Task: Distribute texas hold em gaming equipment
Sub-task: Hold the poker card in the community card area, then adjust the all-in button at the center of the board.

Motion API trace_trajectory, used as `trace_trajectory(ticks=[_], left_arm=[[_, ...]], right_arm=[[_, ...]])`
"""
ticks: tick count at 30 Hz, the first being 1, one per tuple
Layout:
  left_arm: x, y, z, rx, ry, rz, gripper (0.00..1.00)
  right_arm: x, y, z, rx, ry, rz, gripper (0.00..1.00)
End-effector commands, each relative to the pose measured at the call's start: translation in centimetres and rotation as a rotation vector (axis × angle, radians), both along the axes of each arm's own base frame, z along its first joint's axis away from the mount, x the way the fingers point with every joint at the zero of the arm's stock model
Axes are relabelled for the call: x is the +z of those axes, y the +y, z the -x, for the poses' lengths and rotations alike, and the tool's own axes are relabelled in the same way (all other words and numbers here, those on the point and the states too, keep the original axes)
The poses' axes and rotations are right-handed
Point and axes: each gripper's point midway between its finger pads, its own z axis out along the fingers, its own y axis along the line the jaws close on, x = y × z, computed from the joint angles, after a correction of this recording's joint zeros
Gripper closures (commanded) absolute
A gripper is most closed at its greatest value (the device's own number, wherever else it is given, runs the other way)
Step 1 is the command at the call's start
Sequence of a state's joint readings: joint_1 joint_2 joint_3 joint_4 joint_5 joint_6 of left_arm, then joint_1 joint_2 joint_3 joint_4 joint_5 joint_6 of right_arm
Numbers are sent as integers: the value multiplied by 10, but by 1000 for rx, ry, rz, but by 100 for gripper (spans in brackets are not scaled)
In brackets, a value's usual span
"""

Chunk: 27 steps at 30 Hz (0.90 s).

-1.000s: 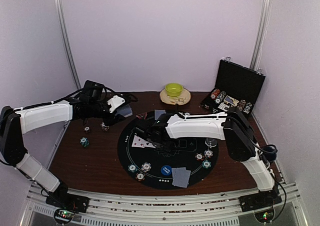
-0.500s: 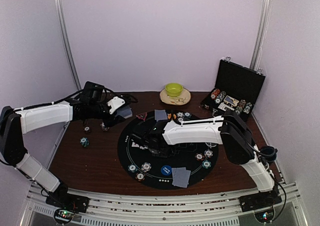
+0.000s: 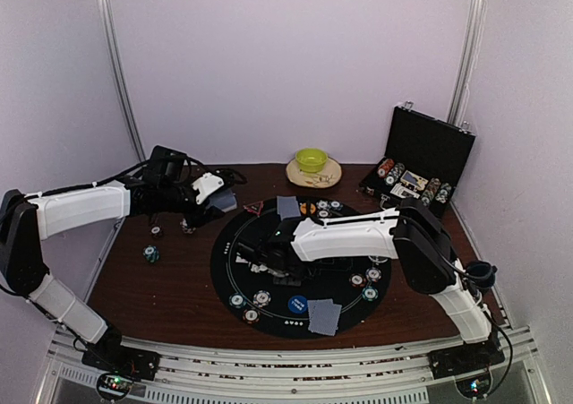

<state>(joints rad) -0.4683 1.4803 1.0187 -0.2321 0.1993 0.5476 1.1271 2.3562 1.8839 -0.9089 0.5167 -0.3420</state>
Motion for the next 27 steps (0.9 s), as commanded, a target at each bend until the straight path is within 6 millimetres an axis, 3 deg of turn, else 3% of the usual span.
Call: trace_trajectory(ticks=[1,6,10,14,17,20,27], left_arm=[[16,-2,-6,3,-55,45,46],[17,-1,-7,7,-59,43,46],[19,0,-8,15,-65,38,46],[18,2,-9,21,-65,32,46],[19,2,-9,23,-68,30,46],[19,3,-9,26,-69,29,46],[18,7,-11,33,-70,23,46]], right_arm=[[18,5,8,13,21,-42,72],[34,7,8,13,23,-70,63],[72,13,2,-1,18,-165,46],[104,14,-18,-41,11,-283,33],[114,13,-39,-77,0,-362,19],[136,19,-70,-122,-48,-489,3],[151,28,-139,-276,-91,-782,0]])
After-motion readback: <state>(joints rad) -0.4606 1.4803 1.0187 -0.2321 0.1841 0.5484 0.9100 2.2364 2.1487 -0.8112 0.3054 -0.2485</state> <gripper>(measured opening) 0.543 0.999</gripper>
